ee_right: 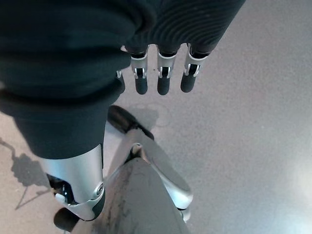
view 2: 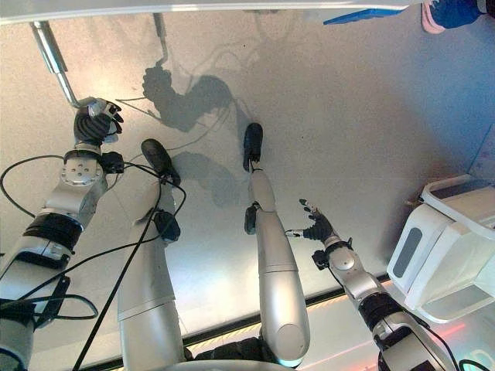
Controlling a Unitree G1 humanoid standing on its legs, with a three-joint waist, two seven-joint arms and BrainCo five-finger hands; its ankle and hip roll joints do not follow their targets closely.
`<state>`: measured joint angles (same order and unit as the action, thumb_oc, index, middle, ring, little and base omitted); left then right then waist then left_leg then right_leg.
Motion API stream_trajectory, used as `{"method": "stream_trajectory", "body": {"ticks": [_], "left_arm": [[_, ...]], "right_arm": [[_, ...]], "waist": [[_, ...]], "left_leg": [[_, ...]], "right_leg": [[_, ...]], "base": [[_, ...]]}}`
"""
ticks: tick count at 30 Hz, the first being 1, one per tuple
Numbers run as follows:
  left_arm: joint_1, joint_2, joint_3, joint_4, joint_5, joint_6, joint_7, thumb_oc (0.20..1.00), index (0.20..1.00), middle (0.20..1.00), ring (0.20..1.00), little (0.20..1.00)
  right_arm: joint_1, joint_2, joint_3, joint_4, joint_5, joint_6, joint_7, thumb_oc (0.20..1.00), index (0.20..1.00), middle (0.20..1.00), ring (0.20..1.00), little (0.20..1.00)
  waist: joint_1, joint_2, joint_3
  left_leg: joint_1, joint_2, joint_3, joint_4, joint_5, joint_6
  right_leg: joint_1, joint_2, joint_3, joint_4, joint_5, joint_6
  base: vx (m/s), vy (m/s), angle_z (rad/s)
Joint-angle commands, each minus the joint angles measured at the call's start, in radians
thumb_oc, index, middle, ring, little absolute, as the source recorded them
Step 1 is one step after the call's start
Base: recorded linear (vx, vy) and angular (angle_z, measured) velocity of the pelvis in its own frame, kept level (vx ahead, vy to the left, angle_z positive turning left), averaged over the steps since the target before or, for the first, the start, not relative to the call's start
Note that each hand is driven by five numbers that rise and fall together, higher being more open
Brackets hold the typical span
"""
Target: Raise the hospital bed
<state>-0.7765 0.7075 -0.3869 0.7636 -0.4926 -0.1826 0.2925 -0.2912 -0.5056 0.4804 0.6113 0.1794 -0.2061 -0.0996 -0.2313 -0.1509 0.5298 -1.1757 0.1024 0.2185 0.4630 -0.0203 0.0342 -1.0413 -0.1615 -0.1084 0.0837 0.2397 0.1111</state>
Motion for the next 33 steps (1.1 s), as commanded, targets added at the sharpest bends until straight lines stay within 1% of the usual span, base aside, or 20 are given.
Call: {"method": "stream_trajectory", "body": {"ticks": [1, 6, 9, 12, 14, 15, 16, 17, 18, 19, 21, 22, 23, 24, 25, 27, 28, 31, 32, 33], "left_arm": [[-0.010, -0.001, -0.043, -0.138, 0.046, -0.018, -0.018, 0.200, 0.200, 0.200, 0.200, 0.200], [-0.013, 0.015, -0.115, -0.322, 0.028, -0.054, -0.068, 0.200, 0.200, 0.200, 0.200, 0.200], [0.032, 0.040, -0.121, -0.485, -0.031, -0.084, -0.101, 0.200, 0.200, 0.200, 0.200, 0.200], [0.092, 0.066, -0.107, -0.622, -0.075, -0.101, -0.127, 0.200, 0.200, 0.200, 0.200, 0.200], [0.140, 0.090, -0.083, -0.697, -0.087, -0.115, -0.141, 0.200, 0.200, 0.200, 0.200, 0.200], [0.141, 0.090, -0.083, -0.697, -0.087, -0.115, -0.141, 0.200, 0.200, 0.200, 0.200, 0.200], [0.184, 0.122, -0.069, -0.780, -0.108, -0.119, -0.170, 0.200, 0.200, 0.200, 0.200, 0.200], [0.187, 0.123, -0.066, -0.783, -0.108, -0.118, -0.170, 0.200, 0.200, 0.200, 0.200, 0.200], [0.243, 0.155, -0.036, -0.860, -0.125, -0.129, -0.187, 0.200, 0.200, 0.200, 0.200, 0.200], [0.246, 0.155, -0.034, -0.862, -0.125, -0.129, -0.188, 0.200, 0.200, 0.200, 0.200, 0.200], [0.322, 0.205, 0.009, -0.945, -0.150, -0.139, -0.223, 0.200, 0.200, 0.200, 0.200, 0.200], [0.325, 0.206, 0.012, -0.947, -0.151, -0.138, -0.223, 0.200, 0.200, 0.200, 0.200, 0.200], [0.353, 0.215, 0.028, -0.967, -0.164, -0.142, -0.233, 0.200, 0.200, 0.200, 0.200, 0.200], [0.407, 0.251, 0.063, -1.020, -0.171, -0.145, -0.248, 0.200, 0.200, 0.200, 0.200, 0.200], [0.440, 0.266, 0.086, -1.042, -0.181, -0.149, -0.255, 0.200, 0.200, 0.200, 0.200, 0.200], [0.474, 0.280, 0.113, -1.061, -0.187, -0.149, -0.260, 0.200, 0.200, 0.200, 0.200, 0.200], [0.532, 0.310, 0.152, -1.086, -0.198, -0.149, -0.272, 0.200, 0.200, 0.200, 0.200, 0.200], [0.559, 0.326, 0.171, -1.095, -0.195, -0.146, -0.277, 0.200, 0.200, 0.200, 0.200, 0.200], [0.643, 0.366, 0.249, -1.116, -0.193, -0.147, -0.283, 0.200, 0.200, 0.200, 0.200, 0.200], [0.668, 0.377, 0.271, -1.122, -0.190, -0.147, -0.283, 0.200, 0.200, 0.200, 0.200, 0.200]], "right_arm": [[0.004, -0.046, 0.022, -0.009, 0.016, 0.003, -0.003, 1.000, 1.000, 1.000, 1.000, 1.000], [-0.002, -0.067, 0.018, -0.030, 0.005, 0.003, -0.006, 1.000, 1.000, 1.000, 1.000, 1.000], [0.012, -0.072, 0.006, -0.040, -0.005, 0.002, -0.010, 1.000, 1.000, 1.000, 1.000, 1.000], [0.028, -0.071, -0.008, -0.029, -0.015, 0.003, -0.011, 1.000, 1.000, 1.000, 1.000, 1.000], [0.045, -0.068, -0.017, -0.019, -0.020, 0.002, -0.012, 1.000, 1.000, 1.000, 1.000, 1.000], [0.045, -0.068, -0.017, -0.019, -0.020, 0.002, -0.012, 1.000, 1.000, 1.000, 1.000, 1.000], [0.064, -0.070, -0.030, -0.004, -0.024, 0.002, -0.011, 1.000, 1.000, 1.000, 1.000, 1.000], [0.064, -0.070, -0.029, -0.004, -0.025, 0.002, -0.011, 1.000, 1.000, 1.000, 1.000, 1.000], [0.087, -0.069, -0.044, 0.006, -0.031, 0.001, -0.008, 1.000, 1.000, 1.000, 1.000, 1.000], [0.087, -0.069, -0.043, 0.006, -0.031, 0.001, -0.008, 1.000, 1.000, 1.000, 1.000, 1.000], [0.112, -0.074, -0.062, 0.021, -0.039, -0.002, -0.004, 1.000, 1.000, 1.000, 1.000, 1.000], [0.112, -0.074, -0.061, 0.021, -0.039, -0.003, -0.004, 1.000, 1.000, 1.000, 1.000, 1.000], [0.121, -0.075, -0.068, 0.028, -0.040, -0.003, -0.001, 1.000, 1.000, 1.000, 1.000, 1.000], [0.135, -0.077, -0.076, 0.034, -0.042, -0.005, 0.001, 1.000, 1.000, 1.000, 1.000, 1.000], [0.141, -0.077, -0.078, 0.040, -0.043, -0.007, 0.002, 1.000, 1.000, 1.000, 1.000, 1.000], [0.146, -0.075, -0.082, 0.043, -0.041, -0.006, 0.005, 1.000, 1.000, 1.000, 1.000, 1.000], [0.159, -0.073, -0.090, 0.048, -0.042, -0.007, 0.011, 1.000, 1.000, 1.000, 1.000, 1.000], [0.161, -0.072, -0.090, 0.054, -0.042, -0.008, 0.014, 1.000, 1.000, 1.000, 1.000, 1.000], [0.171, -0.070, -0.101, 0.070, -0.048, -0.006, 0.022, 1.000, 1.000, 1.000, 1.000, 1.000], [0.174, -0.068, -0.100, 0.072, -0.051, -0.006, 0.025, 1.000, 1.000, 1.000, 1.000, 1.000]], "waist": [[0.018, -0.024, -0.010], [0.021, -0.018, -0.010], [0.026, -0.008, -0.010], [0.036, 0.007, -0.010], [0.042, 0.017, -0.010], [0.041, 0.017, -0.010], [0.051, 0.029, -0.010], [0.050, 0.029, -0.010], [0.059, 0.042, -0.010], [0.058, 0.042, -0.010], [0.074, 0.064, -0.010], [0.073, 0.064, -0.010], [0.079, 0.071, -0.010], [0.090, 0.084, -0.010], [0.094, 0.089, -0.010], [0.100, 0.093, -0.010], [0.114, 0.099, -0.010], [0.118, 0.101, -0.010], [0.143, 0.111, -0.010], [0.145, 0.111, -0.010]], "left_leg": [[0.149, -0.031, -0.044, -0.109, 0.015, -0.080], [0.174, -0.018, -0.057, -0.149, 0.055, -0.097], [0.201, -0.013, -0.063, -0.190, 0.084, -0.110], [0.223, -0.009, -0.069, -0.222, 0.109, -0.121], [0.233, -0.009, -0.074, -0.227, 0.115, -0.124], [0.233, -0.009, -0.074, -0.227, 0.115, -0.124], [0.239, -0.010, -0.080, -0.224, 0.118, -0.127], [0.239, -0.010, -0.081, -0.224, 0.118, -0.127], [0.245, -0.011, -0.084, -0.221, 0.118, -0.127], [0.245, -0.011, -0.084, -0.221, 0.118, -0.127], [0.245, -0.018, -0.082, -0.218, 0.115, -0.126], [0.246, -0.018, -0.082, -0.218, 0.115, -0.126], [0.243, -0.021, -0.081, -0.214, 0.113, -0.124], [0.241, -0.027, -0.079, -0.210, 0.109, -0.121], [0.241, -0.031, -0.079, -0.209, 0.107, -0.120], [0.241, -0.035, -0.078, -0.208, 0.105, -0.118], [0.245, -0.042, -0.074, -0.212, 0.100, -0.114], [0.245, -0.046, -0.071, -0.210, 0.099, -0.113], [0.248, -0.060, -0.068, -0.209, 0.090, -0.106], [0.246, -0.063, -0.067, -0.207, 0.087, -0.105]], "right_leg": [[0.008, -0.004, -0.004, 0.131, -0.110, 0.061], [0.005, 0.019, -0.016, 0.164, -0.130, 0.051], [0.010, 0.032, -0.023, 0.169, -0.136, 0.047], [0.017, 0.041, -0.032, 0.176, -0.145, 0.044], [0.021, 0.044, -0.034, 0.185, -0.149, 0.044], [0.021, 0.044, -0.034, 0.185, -0.149, 0.044], [0.028, 0.044, -0.036, 0.194, -0.155, 0.042], [0.029, 0.044, -0.037, 0.194, -0.155, 0.041], [0.033, 0.042, -0.040, 0.202, -0.159, 0.040], [0.033, 0.042, -0.040, 0.202, -0.159, 0.039], [0.035, 0.030, -0.044, 0.207, -0.157, 0.039], [0.036, 0.030, -0.044, 0.207, -0.157, 0.039], [0.035, 0.025, -0.045, 0.207, -0.154, 0.040], [0.037, 0.017, -0.046, 0.203, -0.147, 0.043], [0.040, 0.012, -0.049, 0.200, -0.142, 0.045], [0.043, 0.008, -0.050, 0.195, -0.137, 0.048], [0.051, 0.000, -0.050, 0.184, -0.126, 0.055], [0.056, -0.004, -0.053, 0.179, -0.122, 0.057], [0.075, -0.018, -0.062, 0.155, -0.106, 0.069], [0.079, -0.022, -0.063, 0.151, -0.101, 0.072]], "base": [[-0.03, -0.213, -0.02], [-0.03, -0.152, 0.05], [-0.02, -0.141, -0.01], [-0.02, -0.139, -0.05], [-0.02, -0.084, -0.03], [-0.03, -0.078, 0.00], [-0.02, -0.050, 0.02], [-0.03, -0.066, 0.06], [-0.01, -0.016, 0.05], [-0.03, -0.027, 0.07], [-0.02, -0.003, 0.08], [-0.02, 0.023, 0.08], [-0.02, 0.051, 0.08], [-0.03, 0.071, 0.10], [-0.03, 0.088, 0.16], [-0.02, 0.069, 0.14], [-0.01, 0.055, 0.08], [-0.02, 0.101, 0.12], [-0.02, 0.179, 0.08], [-0.02, 0.223, 0.09]]}}
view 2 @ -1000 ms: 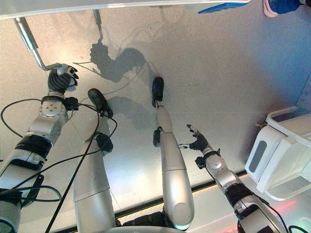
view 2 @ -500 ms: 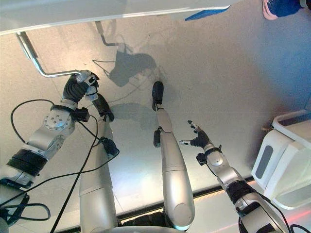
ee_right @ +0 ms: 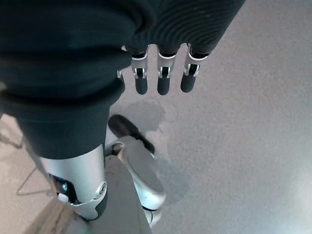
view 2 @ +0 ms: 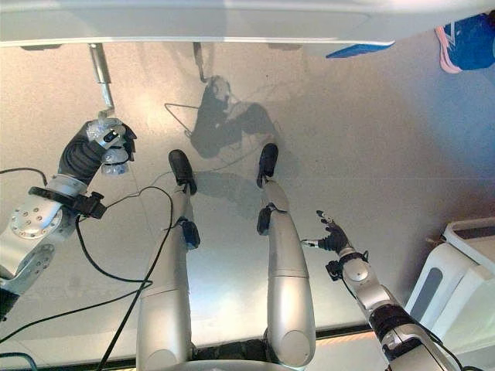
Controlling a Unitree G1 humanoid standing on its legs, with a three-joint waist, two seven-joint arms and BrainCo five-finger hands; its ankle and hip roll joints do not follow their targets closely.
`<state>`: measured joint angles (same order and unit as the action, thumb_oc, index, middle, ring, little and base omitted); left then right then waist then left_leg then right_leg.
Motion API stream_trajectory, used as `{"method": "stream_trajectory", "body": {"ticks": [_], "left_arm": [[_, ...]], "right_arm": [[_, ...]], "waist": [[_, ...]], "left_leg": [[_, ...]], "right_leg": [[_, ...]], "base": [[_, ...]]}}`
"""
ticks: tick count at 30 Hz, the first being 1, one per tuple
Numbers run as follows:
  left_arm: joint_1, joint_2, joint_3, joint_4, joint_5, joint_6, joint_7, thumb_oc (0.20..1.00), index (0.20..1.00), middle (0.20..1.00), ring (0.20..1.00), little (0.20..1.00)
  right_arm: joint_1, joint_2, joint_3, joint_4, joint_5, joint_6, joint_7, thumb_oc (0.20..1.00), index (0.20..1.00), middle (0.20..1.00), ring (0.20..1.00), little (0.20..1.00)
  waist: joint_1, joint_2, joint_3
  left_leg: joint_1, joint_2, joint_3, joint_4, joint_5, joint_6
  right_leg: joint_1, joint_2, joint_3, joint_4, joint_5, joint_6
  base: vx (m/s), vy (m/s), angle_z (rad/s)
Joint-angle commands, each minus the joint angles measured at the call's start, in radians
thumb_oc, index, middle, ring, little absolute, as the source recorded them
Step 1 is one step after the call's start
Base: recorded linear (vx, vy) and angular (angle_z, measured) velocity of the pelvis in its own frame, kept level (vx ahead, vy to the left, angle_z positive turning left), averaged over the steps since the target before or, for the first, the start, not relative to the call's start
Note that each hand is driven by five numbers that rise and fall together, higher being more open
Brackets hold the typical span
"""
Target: Raise the hospital bed
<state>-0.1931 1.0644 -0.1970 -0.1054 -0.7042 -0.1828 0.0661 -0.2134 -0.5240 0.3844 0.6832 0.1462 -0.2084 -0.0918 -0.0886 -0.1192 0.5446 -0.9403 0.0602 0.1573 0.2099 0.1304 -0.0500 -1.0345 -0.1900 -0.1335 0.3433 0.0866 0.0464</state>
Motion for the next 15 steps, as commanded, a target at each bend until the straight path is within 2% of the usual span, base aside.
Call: {"method": "stream_trajectory", "body": {"ticks": [1, 7, 11, 13, 14, 15], "left_arm": [[0.118, 0.025, 0.115, -0.250, 0.019, -0.151, -0.057, 0.200, 0.200, 0.200, 0.200, 0.200], [0.216, 0.009, 0.216, -0.193, 0.052, -0.148, -0.032, 0.200, 0.200, 0.200, 0.200, 0.200], [0.207, -0.018, 0.202, -0.114, 0.071, -0.139, -0.018, 0.200, 0.200, 0.200, 0.200, 0.200], [0.160, -0.055, 0.178, 0.011, 0.114, -0.135, 0.010, 0.200, 0.200, 0.200, 0.200, 0.200], [0.159, -0.055, 0.178, 0.011, 0.114, -0.135, 0.010, 0.200, 0.200, 0.200, 0.200, 0.200], [0.123, -0.083, 0.170, 0.095, 0.140, -0.123, 0.034, 0.200, 0.200, 0.200, 0.200, 0.200]], "right_arm": [[0.100, -0.050, -0.002, 0.007, -0.020, -0.004, 0.018, 1.000, 1.000, 1.000, 1.000, 1.000], [0.120, -0.045, -0.023, 0.023, -0.019, -0.004, 0.027, 1.000, 1.000, 1.000, 1.000, 1.000], [0.113, -0.038, -0.024, 0.028, -0.018, -0.002, 0.026, 1.000, 1.000, 1.000, 1.000, 1.000], [0.096, -0.031, -0.010, 0.025, -0.014, -0.005, 0.028, 1.000, 1.000, 1.000, 1.000, 1.000], [0.096, -0.031, -0.011, 0.025, -0.014, -0.005, 0.028, 1.000, 1.000, 1.000, 1.000, 1.000], [0.086, -0.021, 0.000, 0.015, -0.010, -0.005, 0.028, 1.000, 1.000, 1.000, 1.000, 1.000]], "waist": [[0.006, 0.081, -0.025], [0.034, 0.093, -0.025], [0.037, 0.088, -0.025], [0.033, 0.068, -0.025], [0.034, 0.068, -0.025], [0.024, 0.047, -0.025]], "left_leg": [[0.010, -0.024, -0.006, 0.050, -0.068, -0.017], [0.008, -0.048, -0.002, 0.064, -0.086, -0.009], [0.002, -0.059, -0.003, 0.083, -0.102, -0.003], [-0.006, -0.062, -0.001, 0.107, -0.118, 0.000], [-0.007, -0.062, -0.001, 0.107, -0.119, 0.000], [-0.014, -0.058, 0.006, 0.123, -0.129, 0.001]], "right_leg": [[0.075, 0.001, -0.039, -0.114, 0.058, 0.140], [0.111, -0.029, -0.055, -0.156, 0.081, 0.160], [0.128, -0.044, -0.060, -0.168, 0.088, 0.171], [0.140, -0.050, -0.063, -0.185, 0.096, 0.178], [0.140, -0.049, -0.063, -0.185, 0.096, 0.178], [0.149, -0.055, -0.070, -0.193, 0.100, 0.181]], "base": [[-0.01, 0.095, 0.07], [0.00, 0.155, 0.05], [0.01, 0.136, 0.06], [0.02, 0.137, 0.05], [0.02, 0.119, 0.04], [0.01, 0.078, 0.03]]}}
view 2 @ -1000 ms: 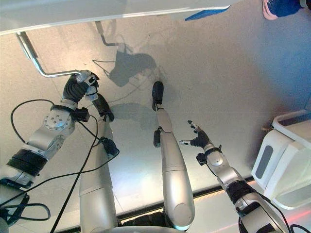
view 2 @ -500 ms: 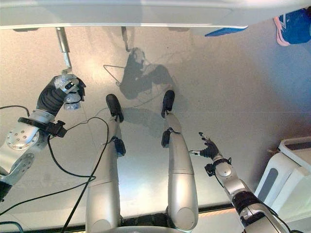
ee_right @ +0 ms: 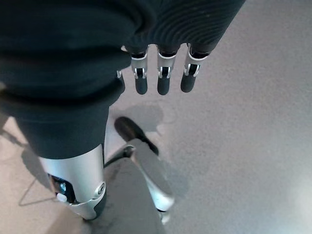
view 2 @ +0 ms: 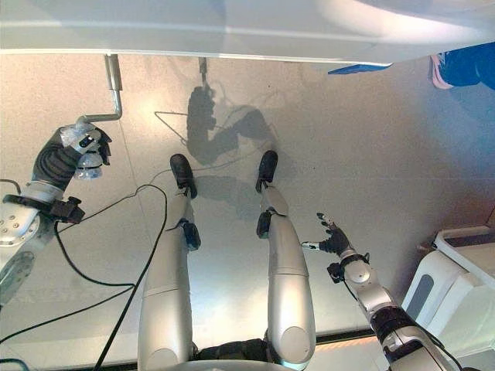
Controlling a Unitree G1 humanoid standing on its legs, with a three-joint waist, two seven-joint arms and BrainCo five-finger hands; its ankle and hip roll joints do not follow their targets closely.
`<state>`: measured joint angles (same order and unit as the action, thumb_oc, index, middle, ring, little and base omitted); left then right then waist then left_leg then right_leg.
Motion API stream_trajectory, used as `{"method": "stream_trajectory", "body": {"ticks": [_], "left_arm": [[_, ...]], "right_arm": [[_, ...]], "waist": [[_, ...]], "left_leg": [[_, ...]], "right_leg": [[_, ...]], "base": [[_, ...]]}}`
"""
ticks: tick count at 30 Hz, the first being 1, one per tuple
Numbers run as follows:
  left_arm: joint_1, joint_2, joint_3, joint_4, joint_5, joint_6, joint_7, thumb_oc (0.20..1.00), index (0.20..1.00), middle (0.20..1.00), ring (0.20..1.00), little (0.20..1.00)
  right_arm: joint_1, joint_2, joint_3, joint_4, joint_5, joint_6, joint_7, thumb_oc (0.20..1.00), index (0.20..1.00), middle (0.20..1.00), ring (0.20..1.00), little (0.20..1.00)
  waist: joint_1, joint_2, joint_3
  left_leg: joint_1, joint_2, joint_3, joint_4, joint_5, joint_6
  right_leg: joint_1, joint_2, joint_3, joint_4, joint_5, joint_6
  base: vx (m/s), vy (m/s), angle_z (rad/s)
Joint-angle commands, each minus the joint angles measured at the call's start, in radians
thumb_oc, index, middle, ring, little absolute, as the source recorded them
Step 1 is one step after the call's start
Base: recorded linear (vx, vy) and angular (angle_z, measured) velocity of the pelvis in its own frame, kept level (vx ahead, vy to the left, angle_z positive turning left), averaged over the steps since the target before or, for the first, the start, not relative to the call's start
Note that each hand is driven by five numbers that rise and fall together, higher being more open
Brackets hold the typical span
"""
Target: Raise the hospital bed
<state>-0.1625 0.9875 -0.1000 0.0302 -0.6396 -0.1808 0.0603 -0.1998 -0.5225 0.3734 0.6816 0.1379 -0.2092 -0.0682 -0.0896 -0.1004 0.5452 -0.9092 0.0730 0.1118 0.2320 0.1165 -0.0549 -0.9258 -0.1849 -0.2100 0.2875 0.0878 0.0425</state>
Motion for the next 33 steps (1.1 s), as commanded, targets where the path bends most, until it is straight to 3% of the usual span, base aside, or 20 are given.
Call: {"method": "stream_trajectory", "body": {"ticks": [1, 2, 3, 7, 12, 13, 16, 20, 21, 22, 33], "left_arm": [[0.086, -0.007, 0.068, -0.036, 0.076, -0.127, 0.041, 0.200, 0.200, 0.200, 0.200, 0.200], [0.009, -0.029, 0.036, 0.061, 0.141, -0.109, 0.078, 0.200, 0.200, 0.200, 0.200, 0.200], [0.004, -0.029, 0.031, 0.064, 0.141, -0.110, 0.079, 0.200, 0.200, 0.200, 0.200, 0.200], [-0.204, -0.081, -0.049, 0.267, 0.199, -0.086, 0.135, 0.200, 0.200, 0.200, 0.200, 0.200], [-0.216, -0.082, -0.059, 0.274, 0.199, -0.088, 0.135, 0.200, 0.200, 0.200, 0.200, 0.200], [-0.338, -0.120, -0.104, 0.373, 0.208, -0.066, 0.173, 0.200, 0.200, 0.200, 0.200, 0.200], [-0.480, -0.167, -0.171, 0.547, 0.196, -0.040, 0.200, 0.200, 0.200, 0.200, 0.200, 0.200], [-0.482, -0.167, -0.172, 0.548, 0.196, -0.041, 0.200, 0.200, 0.200, 0.200, 0.200, 0.200], [-0.600, -0.238, -0.222, 0.731, 0.167, -0.012, 0.219, 0.200, 0.200, 0.200, 0.200, 0.200], [-0.632, -0.253, -0.245, 0.776, 0.172, -0.006, 0.219, 0.200, 0.200, 0.200, 0.200, 0.200], [-0.668, -0.275, -0.308, 0.778, 0.248, 0.014, 0.223, 0.200, 0.200, 0.200, 0.200, 0.200]], "right_arm": [[0.073, -0.023, 0.010, 0.017, -0.002, -0.004, 0.005, 1.000, 1.000, 1.000, 1.000, 1.000], [0.059, -0.011, 0.021, 0.020, -0.002, -0.004, 0.001, 1.000, 1.000, 1.000, 1.000, 1.000], [0.059, -0.011, 0.019, 0.021, -0.002, -0.004, 0.001, 1.000, 1.000, 1.000, 1.000, 1.000], [0.026, 0.001, 0.044, 0.018, 0.007, -0.003, -0.007, 1.000, 1.000, 1.000, 1.000, 1.000], [0.027, 0.002, 0.039, 0.018, 0.007, -0.003, -0.007, 1.000, 1.000, 1.000, 1.000, 1.000], [0.011, 0.007, 0.061, -0.002, 0.013, -0.003, -0.016, 1.000, 1.000, 1.000, 1.000, 1.000], [0.003, 0.009, 0.072, -0.023, 0.030, -0.001, -0.018, 1.000, 1.000, 1.000, 1.000, 1.000], [0.004, 0.009, 0.071, -0.023, 0.030, -0.001, -0.018, 1.000, 1.000, 1.000, 1.000, 1.000], [-0.017, 0.010, 0.102, -0.051, 0.052, -0.001, -0.024, 1.000, 1.000, 1.000, 1.000, 1.000], [-0.022, 0.006, 0.104, -0.061, 0.058, -0.004, -0.027, 1.000, 1.000, 1.000, 1.000, 1.000], [-0.038, -0.010, 0.116, -0.076, 0.073, -0.009, -0.032, 1.000, 1.000, 1.000, 1.000, 1.000]], "waist": [[0.026, 0.030, -0.025], [0.015, 0.008, -0.025], [0.016, 0.008, -0.025], [-0.024, -0.047, -0.025], [-0.020, -0.045, -0.025], [-0.054, -0.086, -0.025], [-0.073, -0.112, -0.025], [-0.072, -0.111, -0.025], [-0.102, -0.120, -0.025], [-0.106, -0.122, -0.025], [-0.118, -0.116, -0.025]], "left_leg": [[-0.046, -0.070, 0.051, 0.103, -0.116, 0.006], [-0.055, -0.067, 0.052, 0.117, -0.127, 0.005], [-0.056, -0.067, 0.052, 0.118, -0.127, 0.005], [-0.083, -0.057, 0.049, 0.167, -0.157, 0.011], [-0.086, -0.056, 0.050, 0.169, -0.158, 0.011], [-0.108, -0.044, 0.053, 0.199, -0.178, 0.015], [-0.130, -0.031, 0.057, 0.232, -0.197, 0.019], [-0.131, -0.031, 0.057, 0.233, -0.198, 0.019], [-0.149, -0.027, 0.055, 0.261, -0.211, 0.027], [-0.158, -0.023, 0.057, 0.271, -0.216, 0.029], [-0.194, -0.016, 0.044, 0.281, -0.204, 0.036]], "right_leg": [[0.039, -0.060, 0.007, -0.138, 0.098, 0.185], [0.045, -0.059, 0.004, -0.147, 0.098, 0.187], [0.045, -0.059, 0.004, -0.146, 0.098, 0.187], [0.040, -0.059, 0.010, -0.144, 0.096, 0.187], [0.037, -0.058, 0.010, -0.143, 0.096, 0.187], [0.026, -0.054, 0.014, -0.148, 0.097, 0.186], [-0.006, -0.046, 0.025, -0.134, 0.091, 0.180], [-0.006, -0.046, 0.025, -0.133, 0.091, 0.180], [-0.051, -0.044, 0.047, -0.091, 0.070, 0.167], [-0.072, -0.040, 0.057, -0.073, 0.062, 0.162], [-0.138, -0.019, 0.076, -0.011, 0.036, 0.142]], "base": [[0.03, 0.135, 0.04], [0.02, 0.058, 0.02], [0.03, 0.111, 0.01], [0.02, 0.057, 0.03], [0.01, 0.019, 0.07], [0.04, 0.064, -0.01], [0.03, 0.032, -0.11], [0.02, 0.003, -0.05], [0.07, -0.023, -0.02], [0.08, -0.039, -0.09], [0.03, -0.059, -0.12]]}}
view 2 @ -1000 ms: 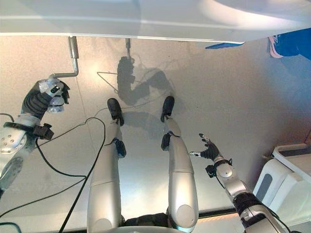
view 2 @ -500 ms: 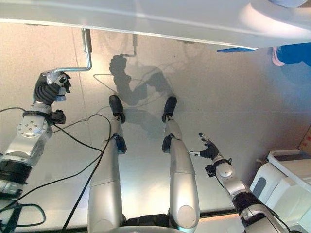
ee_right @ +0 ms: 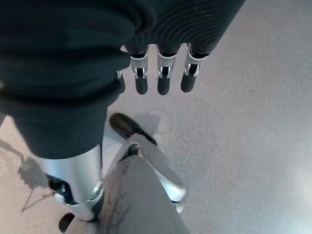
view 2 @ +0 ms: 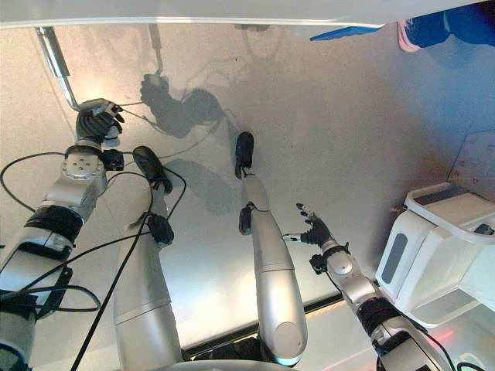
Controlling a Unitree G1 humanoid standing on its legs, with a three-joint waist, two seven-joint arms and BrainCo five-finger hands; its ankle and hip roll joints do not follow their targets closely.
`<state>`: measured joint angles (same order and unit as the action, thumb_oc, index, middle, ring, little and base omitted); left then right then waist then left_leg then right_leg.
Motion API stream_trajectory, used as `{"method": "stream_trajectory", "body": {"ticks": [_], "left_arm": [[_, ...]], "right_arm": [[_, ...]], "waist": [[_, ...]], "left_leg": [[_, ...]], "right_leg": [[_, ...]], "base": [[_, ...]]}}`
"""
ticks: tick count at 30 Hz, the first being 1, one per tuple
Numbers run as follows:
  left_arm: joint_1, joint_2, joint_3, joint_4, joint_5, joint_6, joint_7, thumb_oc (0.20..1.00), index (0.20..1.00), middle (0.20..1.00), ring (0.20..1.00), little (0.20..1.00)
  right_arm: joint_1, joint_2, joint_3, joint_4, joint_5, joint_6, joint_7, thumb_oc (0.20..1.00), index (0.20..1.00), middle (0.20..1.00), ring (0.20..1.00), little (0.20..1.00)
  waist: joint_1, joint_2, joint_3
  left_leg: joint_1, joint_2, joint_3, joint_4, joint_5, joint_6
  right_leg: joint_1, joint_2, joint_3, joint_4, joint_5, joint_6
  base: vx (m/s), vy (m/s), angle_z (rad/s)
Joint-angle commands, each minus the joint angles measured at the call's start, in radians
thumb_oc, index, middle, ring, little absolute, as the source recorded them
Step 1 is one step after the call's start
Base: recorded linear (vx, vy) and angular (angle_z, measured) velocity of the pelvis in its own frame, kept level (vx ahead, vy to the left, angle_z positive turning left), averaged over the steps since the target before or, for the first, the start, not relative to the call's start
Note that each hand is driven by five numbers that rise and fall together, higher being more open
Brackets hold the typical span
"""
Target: Raise the hospital bed
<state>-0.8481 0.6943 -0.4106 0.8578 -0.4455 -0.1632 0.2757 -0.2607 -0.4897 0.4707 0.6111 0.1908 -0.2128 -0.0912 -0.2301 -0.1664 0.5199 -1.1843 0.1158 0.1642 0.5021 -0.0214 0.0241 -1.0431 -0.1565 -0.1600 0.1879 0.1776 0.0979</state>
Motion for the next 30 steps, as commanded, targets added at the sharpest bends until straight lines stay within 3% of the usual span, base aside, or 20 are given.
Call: {"method": "stream_trajectory", "body": {"ticks": [1, 18, 19, 20, 21, 30], "left_arm": [[0.018, 0.019, 0.002, -0.050, 0.054, -0.004, 0.007, 0.200, 0.200, 0.200, 0.200, 0.200], [0.075, -0.003, 0.027, -0.093, 0.067, -0.009, 0.025, 0.200, 0.200, 0.200, 0.200, 0.200], [0.074, -0.002, 0.027, -0.093, 0.067, -0.009, 0.025, 0.231, 0.231, 0.231, 0.231, 0.231], [0.075, -0.003, 0.029, -0.093, 0.065, -0.009, 0.024, 0.715, 0.715, 0.715, 0.715, 0.715], [0.077, -0.007, 0.030, -0.091, 0.065, -0.007, 0.025, 1.000, 1.000, 1.000, 1.000, 1.000], [0.104, -0.066, 0.023, -0.063, 0.059, 0.002, -0.002, 1.000, 1.000, 1.000, 1.000, 1.000]], "right_arm": [[0.023, -0.043, 0.019, -0.006, 0.020, -0.006, -0.009, 1.000, 1.000, 1.000, 1.000, 1.000], [0.027, -0.077, 0.012, -0.019, 0.005, -0.008, -0.017, 1.000, 1.000, 1.000, 1.000, 1.000], [0.029, -0.079, 0.010, -0.020, 0.005, -0.008, -0.017, 1.000, 1.000, 1.000, 1.000, 1.000], [0.030, -0.081, 0.009, -0.023, 0.005, -0.008, -0.017, 1.000, 1.000, 1.000, 1.000, 1.000], [0.031, -0.082, 0.008, -0.023, 0.003, -0.007, -0.018, 1.000, 1.000, 1.000, 1.000, 1.000], [0.021, -0.078, 0.009, 0.036, 0.001, 0.008, -0.014, 1.000, 1.000, 1.000, 1.000, 1.000]], "waist": [[0.023, -0.050, 0.000], [0.019, -0.030, 0.000], [0.019, -0.029, 0.000], [0.020, -0.026, 0.000], [0.020, -0.024, 0.000], [0.031, 0.000, 0.000]], "left_leg": [[0.081, -0.058, -0.008, 0.011, -0.066, -0.043], [0.113, -0.039, -0.027, -0.093, 0.010, -0.063], [0.113, -0.039, -0.028, -0.092, 0.011, -0.063], [0.113, -0.038, -0.030, -0.093, 0.014, -0.064], [0.112, -0.037, -0.033, -0.092, 0.017, -0.065], [0.178, -0.038, -0.033, -0.115, 0.044, -0.079]], "right_leg": [[-0.021, -0.047, 0.026, 0.088, -0.054, 0.087], [-0.038, -0.016, 0.020, 0.116, -0.077, 0.062], [-0.039, -0.015, 0.019, 0.121, -0.079, 0.060], [-0.039, -0.014, 0.019, 0.127, -0.082, 0.059], [-0.042, -0.014, 0.017, 0.136, -0.085, 0.058], [0.011, -0.019, 0.007, 0.169, -0.102, 0.044]], "base": [[0.02, -0.050, 0.00], [0.00, -0.079, 0.00], [-0.05, -0.087, 0.01], [-0.04, -0.063, 0.00], [-0.04, -0.066, 0.00], [-0.05, -0.048, 0.04]]}}
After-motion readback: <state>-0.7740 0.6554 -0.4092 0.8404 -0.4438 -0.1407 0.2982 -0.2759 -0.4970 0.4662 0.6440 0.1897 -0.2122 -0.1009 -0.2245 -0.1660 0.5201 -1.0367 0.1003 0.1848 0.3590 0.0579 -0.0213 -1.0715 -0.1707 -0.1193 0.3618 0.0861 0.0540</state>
